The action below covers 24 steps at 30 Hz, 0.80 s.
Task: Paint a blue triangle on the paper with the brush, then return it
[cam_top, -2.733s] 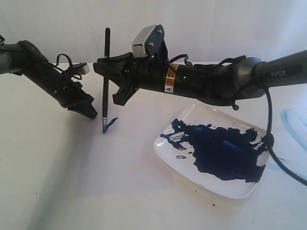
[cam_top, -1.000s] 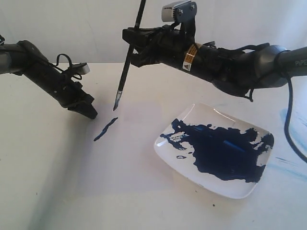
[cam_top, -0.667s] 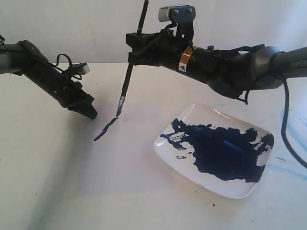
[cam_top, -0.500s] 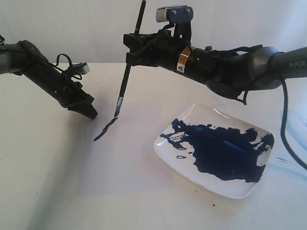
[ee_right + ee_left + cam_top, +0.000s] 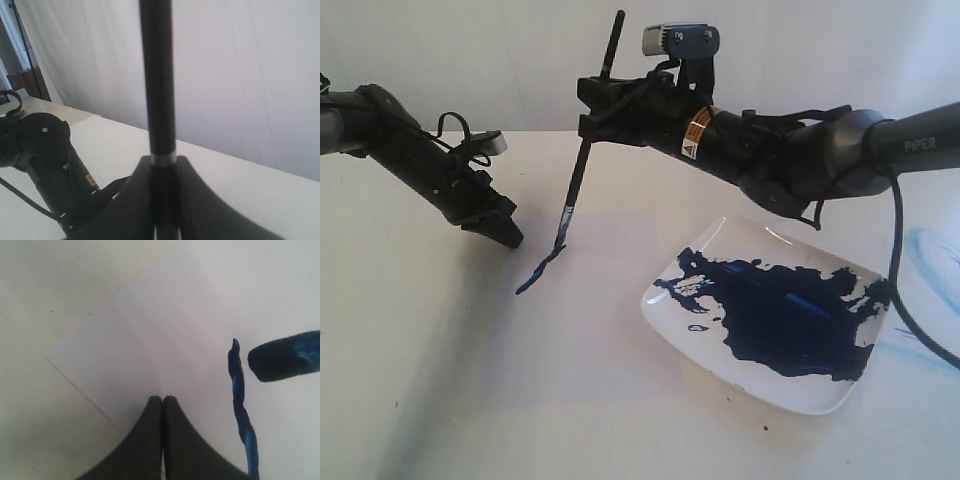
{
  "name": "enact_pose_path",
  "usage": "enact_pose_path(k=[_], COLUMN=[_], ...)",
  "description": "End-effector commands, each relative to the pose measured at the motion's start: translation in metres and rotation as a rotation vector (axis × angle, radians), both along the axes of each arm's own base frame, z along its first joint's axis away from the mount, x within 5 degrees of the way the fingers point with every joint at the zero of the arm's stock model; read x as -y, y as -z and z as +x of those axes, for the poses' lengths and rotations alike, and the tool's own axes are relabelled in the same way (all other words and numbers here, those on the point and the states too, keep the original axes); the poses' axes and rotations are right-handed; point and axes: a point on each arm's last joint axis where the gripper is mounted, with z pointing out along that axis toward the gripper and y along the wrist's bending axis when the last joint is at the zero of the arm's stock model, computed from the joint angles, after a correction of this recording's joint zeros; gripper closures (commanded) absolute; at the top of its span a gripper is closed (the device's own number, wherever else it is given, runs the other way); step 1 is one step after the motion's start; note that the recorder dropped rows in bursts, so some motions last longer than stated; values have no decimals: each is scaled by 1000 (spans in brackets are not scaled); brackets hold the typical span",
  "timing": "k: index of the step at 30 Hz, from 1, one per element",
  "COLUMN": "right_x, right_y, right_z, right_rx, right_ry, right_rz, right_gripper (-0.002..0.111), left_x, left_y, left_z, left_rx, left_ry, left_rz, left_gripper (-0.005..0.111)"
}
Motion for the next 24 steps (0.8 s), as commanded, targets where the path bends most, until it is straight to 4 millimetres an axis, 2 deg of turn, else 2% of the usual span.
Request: enact_pose_path(k=[1, 24], right_x=[0, 0], right_y=[-2, 3], right_z=[0, 2], right_rx=[18, 19], right_ry=[-1, 17], right_rz=[8, -31], right_gripper=[108, 108], left_x=[2, 2], left_y=[0, 0], left_z=[-1, -1], left_rx=[-16, -16], left_ry=[8, 8], left_rz=[-13, -13], left_gripper=[107, 107])
